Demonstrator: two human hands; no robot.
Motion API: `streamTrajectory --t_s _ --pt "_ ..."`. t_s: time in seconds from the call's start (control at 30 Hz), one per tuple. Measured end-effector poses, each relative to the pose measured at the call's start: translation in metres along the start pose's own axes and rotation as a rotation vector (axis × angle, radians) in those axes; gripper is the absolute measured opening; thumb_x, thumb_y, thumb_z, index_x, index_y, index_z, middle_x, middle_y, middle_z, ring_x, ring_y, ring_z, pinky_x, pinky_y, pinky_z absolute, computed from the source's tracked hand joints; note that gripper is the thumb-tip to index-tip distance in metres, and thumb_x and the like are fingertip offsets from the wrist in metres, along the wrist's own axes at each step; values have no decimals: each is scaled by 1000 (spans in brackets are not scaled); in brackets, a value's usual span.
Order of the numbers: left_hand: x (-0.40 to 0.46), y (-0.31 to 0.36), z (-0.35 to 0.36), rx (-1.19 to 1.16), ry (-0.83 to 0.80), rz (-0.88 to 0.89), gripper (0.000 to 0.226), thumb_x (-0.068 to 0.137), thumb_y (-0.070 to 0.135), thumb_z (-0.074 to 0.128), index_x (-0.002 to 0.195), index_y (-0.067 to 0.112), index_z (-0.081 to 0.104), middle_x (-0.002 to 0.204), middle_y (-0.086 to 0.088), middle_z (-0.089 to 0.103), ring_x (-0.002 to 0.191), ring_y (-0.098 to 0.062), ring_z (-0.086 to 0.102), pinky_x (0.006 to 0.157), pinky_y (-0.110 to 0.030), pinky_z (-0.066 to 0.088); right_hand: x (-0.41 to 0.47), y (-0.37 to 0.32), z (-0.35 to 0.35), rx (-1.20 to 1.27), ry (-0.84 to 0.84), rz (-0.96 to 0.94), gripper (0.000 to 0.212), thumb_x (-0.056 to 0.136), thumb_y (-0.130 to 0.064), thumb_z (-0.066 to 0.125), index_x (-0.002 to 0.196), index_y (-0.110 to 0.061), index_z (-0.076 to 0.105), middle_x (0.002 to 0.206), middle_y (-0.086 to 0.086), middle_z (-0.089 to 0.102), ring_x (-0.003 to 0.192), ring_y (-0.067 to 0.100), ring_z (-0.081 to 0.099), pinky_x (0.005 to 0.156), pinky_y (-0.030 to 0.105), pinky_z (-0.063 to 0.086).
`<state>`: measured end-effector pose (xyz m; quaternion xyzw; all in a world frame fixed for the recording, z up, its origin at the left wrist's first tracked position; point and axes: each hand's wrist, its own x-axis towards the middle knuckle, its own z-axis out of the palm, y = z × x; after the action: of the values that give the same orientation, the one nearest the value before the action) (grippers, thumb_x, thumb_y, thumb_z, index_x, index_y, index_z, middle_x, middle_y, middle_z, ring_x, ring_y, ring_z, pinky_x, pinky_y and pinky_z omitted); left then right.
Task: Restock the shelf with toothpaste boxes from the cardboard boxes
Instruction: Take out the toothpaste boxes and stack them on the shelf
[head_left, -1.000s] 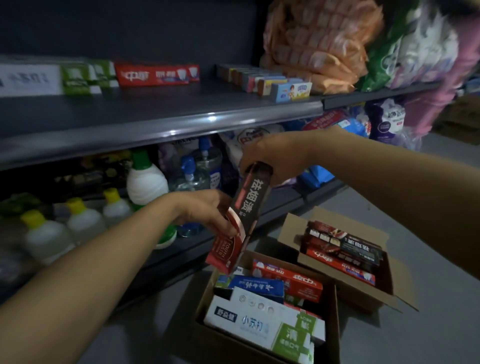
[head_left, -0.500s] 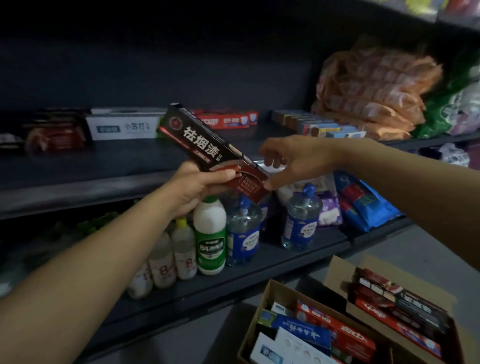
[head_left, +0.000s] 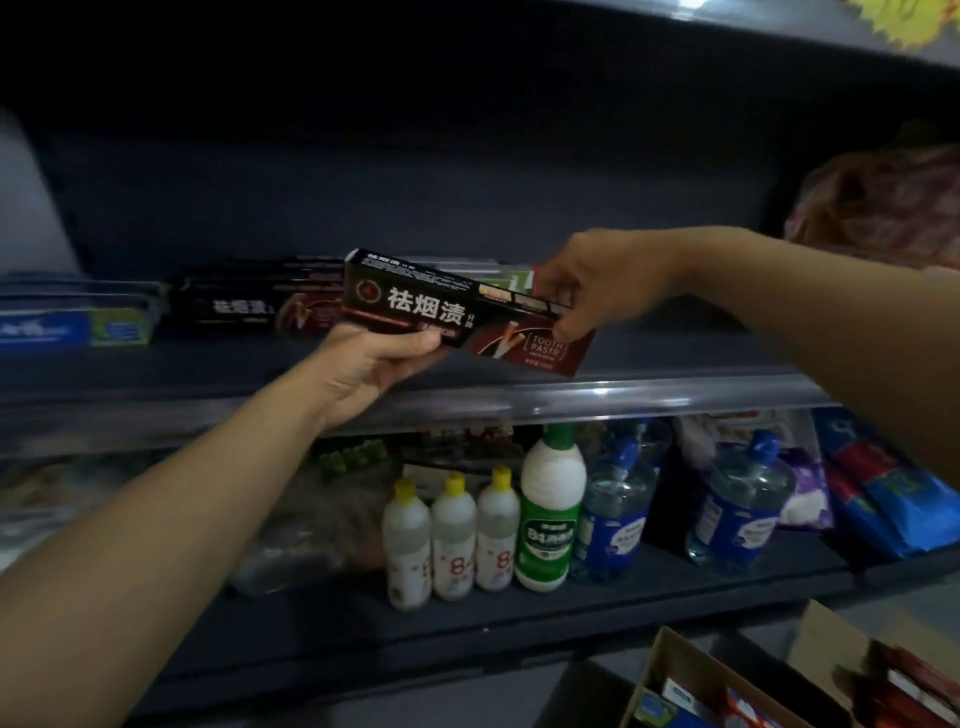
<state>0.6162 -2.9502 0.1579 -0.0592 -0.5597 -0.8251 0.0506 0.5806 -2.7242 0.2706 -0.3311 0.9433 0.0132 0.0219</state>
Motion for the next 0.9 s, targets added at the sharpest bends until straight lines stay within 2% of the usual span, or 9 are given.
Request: streamTrajectory --t_s 0.13,0.23,0.4,0.5,0.57,0.73,0.83,0.9 --pt "-3 36 -54 130 51 71 38 70 -10 60 102 9 58 103 -8 67 93 -14 69 76 -27 58 21 -7 -9 -16 -35 -16 24 83 -29 70 104 -20 65 95 -6 70 88 12 65 85 36 54" --pt "-9 62 -85 298 83 62 33 76 -13 60 100 9 59 95 -7 70 87 -12 71 72 -23 58 41 -19 -12 -18 -42 -42 16 83 -28 70 97 -22 65 93 -4 70 87 14 66 82 36 55" --pt "-15 92 -131 599 187 12 31 77 -10 67 105 0 63 96 -14 68 80 -14 71 73 -22 59 84 -53 -12 8 -49 -74 24 84 -28 69 104 -16 65 98 0 70 91 16 65 86 38 54" --pt "-17 104 -152 767 273 6 26 79 -8 69 103 2 65 90 -11 70 72 -9 70 64 -15 56 111 -73 -8 36 -49 -100 27 83 -27 70 107 -15 65 97 -2 69 91 15 64 84 35 54" --pt "-18 111 -164 858 330 11 24 79 -7 70 100 4 65 88 -10 70 70 -9 68 59 -12 54 130 -86 -5 57 -61 -116 27 84 -25 70 107 -13 65 98 2 70 92 21 66 85 39 55" --pt "-14 120 -185 972 452 -15 17 79 -10 69 86 5 66 79 -8 66 62 -7 63 46 -7 46 171 -112 4 125 -81 -117 29 84 -19 70 111 -9 64 101 6 70 92 23 69 88 41 56" --pt "-3 120 -199 1079 525 -24 11 75 -7 73 85 -3 69 74 -6 64 66 -12 60 47 -13 47 194 -122 11 139 -84 -100 31 83 -18 72 111 -8 64 104 6 69 95 24 68 90 44 55" --pt "5 118 -208 1150 569 -30 15 72 -4 77 84 -5 70 74 -8 65 69 -17 59 59 -24 49 206 -125 16 137 -85 -88 31 83 -18 72 110 -6 64 106 9 69 95 25 68 90 44 54"
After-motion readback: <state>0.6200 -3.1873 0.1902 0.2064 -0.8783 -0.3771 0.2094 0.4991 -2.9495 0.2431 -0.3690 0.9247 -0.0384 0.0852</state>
